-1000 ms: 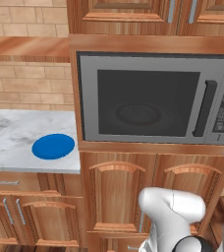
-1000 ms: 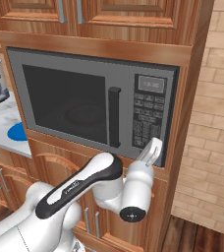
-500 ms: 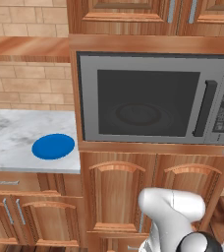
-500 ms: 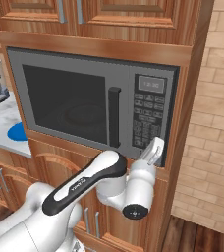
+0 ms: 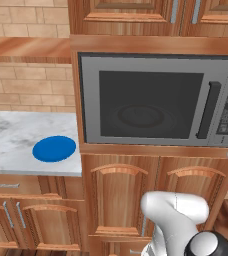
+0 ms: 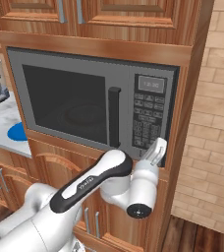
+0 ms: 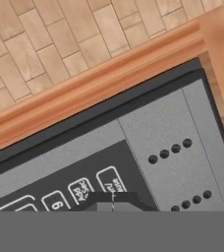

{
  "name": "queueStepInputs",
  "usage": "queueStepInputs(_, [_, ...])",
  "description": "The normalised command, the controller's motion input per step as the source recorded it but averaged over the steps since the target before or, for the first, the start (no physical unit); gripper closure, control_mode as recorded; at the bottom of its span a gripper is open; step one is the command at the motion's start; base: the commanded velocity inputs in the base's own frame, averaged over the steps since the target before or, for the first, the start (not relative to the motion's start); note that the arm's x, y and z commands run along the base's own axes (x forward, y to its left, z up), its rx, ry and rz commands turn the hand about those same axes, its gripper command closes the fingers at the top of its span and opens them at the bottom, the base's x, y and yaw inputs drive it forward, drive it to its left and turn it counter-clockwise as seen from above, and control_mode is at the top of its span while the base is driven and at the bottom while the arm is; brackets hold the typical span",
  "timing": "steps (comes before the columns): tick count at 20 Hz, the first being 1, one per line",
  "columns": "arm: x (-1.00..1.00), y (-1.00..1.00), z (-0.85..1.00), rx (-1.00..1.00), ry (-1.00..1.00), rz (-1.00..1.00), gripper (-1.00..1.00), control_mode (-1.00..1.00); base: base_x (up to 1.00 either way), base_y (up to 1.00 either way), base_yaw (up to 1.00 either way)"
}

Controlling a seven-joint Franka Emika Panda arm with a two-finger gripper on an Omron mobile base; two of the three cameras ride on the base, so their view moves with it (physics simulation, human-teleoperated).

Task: Pick the marshmallow from the counter and place it in the microwave. Then turn on the microwave.

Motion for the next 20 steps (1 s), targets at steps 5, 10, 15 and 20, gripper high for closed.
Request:
queueStepInputs(5, [0.09,-0.03,-0.05,0.0,0.0,0.0,1.0,-1.0,0.0,0.0,0.0])
queueStepInputs(10, [0.1,-0.02,-0.01,0.0,0.0,0.0,1.0,-1.0,0.0,0.0,0.0])
queueStepInputs(15, [0.11,0.0,0.0,0.0,0.0,0.0,1.0,-1.0,0.0,0.0,0.0])
queueStepInputs(20, [0.11,-0.01,-0.05,0.0,0.0,0.0,1.0,-1.0,0.0,0.0,0.0])
